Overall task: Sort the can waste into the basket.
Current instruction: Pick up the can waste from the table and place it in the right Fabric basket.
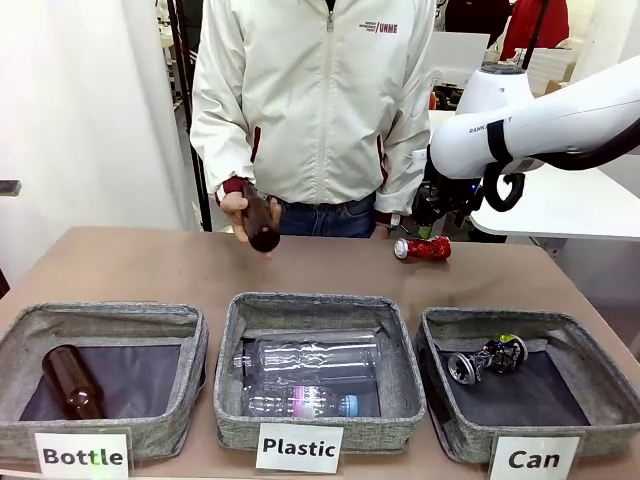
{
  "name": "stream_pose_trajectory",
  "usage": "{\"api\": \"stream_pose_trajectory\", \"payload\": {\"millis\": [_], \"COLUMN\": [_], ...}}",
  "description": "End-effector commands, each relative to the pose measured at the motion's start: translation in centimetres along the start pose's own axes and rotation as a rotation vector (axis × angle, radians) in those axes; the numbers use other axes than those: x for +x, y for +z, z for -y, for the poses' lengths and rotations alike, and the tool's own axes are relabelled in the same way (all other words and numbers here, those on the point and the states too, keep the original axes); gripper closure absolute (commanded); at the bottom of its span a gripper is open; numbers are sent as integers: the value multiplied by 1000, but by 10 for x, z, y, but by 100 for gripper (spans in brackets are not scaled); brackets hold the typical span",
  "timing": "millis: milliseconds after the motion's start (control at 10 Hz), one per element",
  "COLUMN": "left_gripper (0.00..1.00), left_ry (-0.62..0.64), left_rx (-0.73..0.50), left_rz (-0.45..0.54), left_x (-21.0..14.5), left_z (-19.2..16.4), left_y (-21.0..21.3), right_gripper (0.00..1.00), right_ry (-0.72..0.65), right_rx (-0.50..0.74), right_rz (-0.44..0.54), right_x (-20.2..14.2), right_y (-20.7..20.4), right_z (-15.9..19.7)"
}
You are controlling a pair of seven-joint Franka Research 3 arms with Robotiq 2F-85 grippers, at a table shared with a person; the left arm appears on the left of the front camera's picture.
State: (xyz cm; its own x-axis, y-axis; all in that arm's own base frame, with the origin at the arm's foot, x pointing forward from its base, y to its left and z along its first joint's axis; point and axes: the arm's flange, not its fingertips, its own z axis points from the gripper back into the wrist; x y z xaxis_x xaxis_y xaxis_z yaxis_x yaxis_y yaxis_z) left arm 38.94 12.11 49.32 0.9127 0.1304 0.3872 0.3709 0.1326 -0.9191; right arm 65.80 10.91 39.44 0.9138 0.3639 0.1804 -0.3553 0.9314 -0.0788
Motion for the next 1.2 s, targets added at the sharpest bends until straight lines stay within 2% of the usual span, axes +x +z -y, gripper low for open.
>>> {"api": "stream_pose_trajectory", "payload": {"millis": [0, 100, 200, 300, 400, 600, 700, 900, 1000, 1100], "left_gripper": [0, 0, 0, 0, 0, 0, 0, 0, 0, 0], "left_ry": [3, 3, 3, 3, 3, 3, 3, 0, 79, 182], "left_rx": [-3, -3, -3, -3, -3, -3, -3, 0, -84, -168], "left_rz": [-12, -12, -12, -12, -12, -12, -12, 0, -17, -105], "left_x": [-2, -2, -2, -2, -2, -2, -2, 0, -5, -10], "left_z": [3, 3, 3, 3, 3, 3, 3, 0, 18, 41], "left_y": [1, 1, 1, 1, 1, 1, 1, 0, 19, 50], "right_gripper": [0, 0, 0, 0, 0, 0, 0, 0, 0, 0], "right_ry": [509, 766, 927, 1062, 1169, 1381, 1398, 1401, 1389, 1383], "right_rx": [40, 74, 141, 144, 138, 125, 77, 79, 83, 83], "right_rz": [-16, -74, -86, -91, -70, 62, 81, 125, 127, 147], "right_x": [1, 2, 3, 4, 5, 2, 3, 6, 8, 12], "right_y": [0, -1, -2, -4, -6, -8, -15, -33, -42, -50], "right_z": [-15, -14, -16, -17, -11, 4, 11, 22, 27, 32]}}
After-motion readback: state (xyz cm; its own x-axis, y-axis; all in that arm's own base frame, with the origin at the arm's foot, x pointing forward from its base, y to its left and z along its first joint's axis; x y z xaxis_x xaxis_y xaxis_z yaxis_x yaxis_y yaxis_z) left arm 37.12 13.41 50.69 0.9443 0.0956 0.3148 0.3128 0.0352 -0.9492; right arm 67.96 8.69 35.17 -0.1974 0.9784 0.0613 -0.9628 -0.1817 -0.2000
